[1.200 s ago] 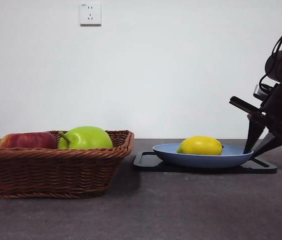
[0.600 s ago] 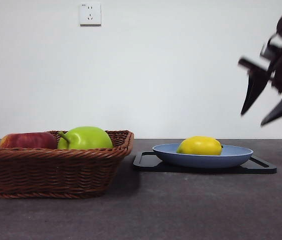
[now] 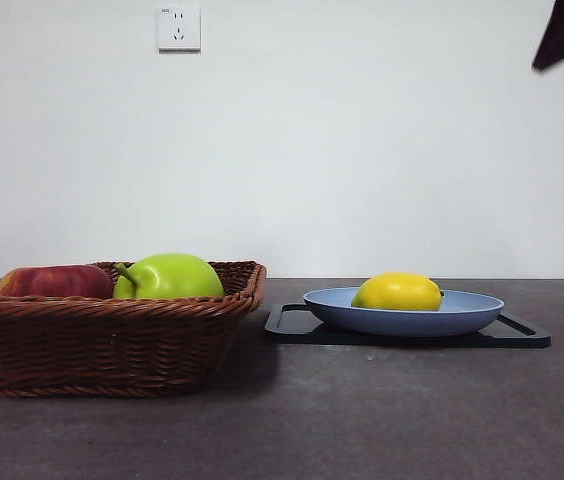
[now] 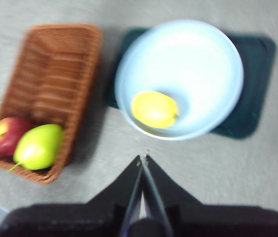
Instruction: Take the lemon from the basket,put the lemon in the plate,hand out the plate
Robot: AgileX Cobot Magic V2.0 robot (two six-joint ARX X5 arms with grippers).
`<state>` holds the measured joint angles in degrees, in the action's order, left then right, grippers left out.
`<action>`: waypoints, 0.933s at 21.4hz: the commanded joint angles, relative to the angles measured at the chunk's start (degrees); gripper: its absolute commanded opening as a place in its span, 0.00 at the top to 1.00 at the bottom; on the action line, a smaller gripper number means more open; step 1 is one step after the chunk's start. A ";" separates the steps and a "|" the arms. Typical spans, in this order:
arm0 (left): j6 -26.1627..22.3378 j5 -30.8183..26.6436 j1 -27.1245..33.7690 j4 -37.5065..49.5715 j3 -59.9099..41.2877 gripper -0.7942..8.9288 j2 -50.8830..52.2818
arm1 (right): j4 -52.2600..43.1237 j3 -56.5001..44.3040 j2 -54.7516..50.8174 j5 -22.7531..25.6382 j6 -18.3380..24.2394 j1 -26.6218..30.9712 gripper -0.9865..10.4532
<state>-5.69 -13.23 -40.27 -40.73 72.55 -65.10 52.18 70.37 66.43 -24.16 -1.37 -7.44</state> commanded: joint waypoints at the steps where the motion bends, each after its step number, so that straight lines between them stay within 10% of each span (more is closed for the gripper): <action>1: -1.03 1.84 2.45 -0.09 0.85 0.91 0.79 | -0.94 0.87 -3.96 7.21 1.09 -3.56 0.91; 6: -0.20 4.68 6.99 6.27 -5.81 0.91 7.34 | -10.67 -4.57 -14.95 21.27 0.81 -10.78 0.91; 20: 8.46 4.37 11.43 22.67 -40.24 0.91 38.12 | -41.79 -40.24 -41.22 29.05 -1.64 -14.82 0.91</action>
<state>0.54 -8.64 -28.77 -18.96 32.10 -28.14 11.35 30.41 25.50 4.51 -1.87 -21.87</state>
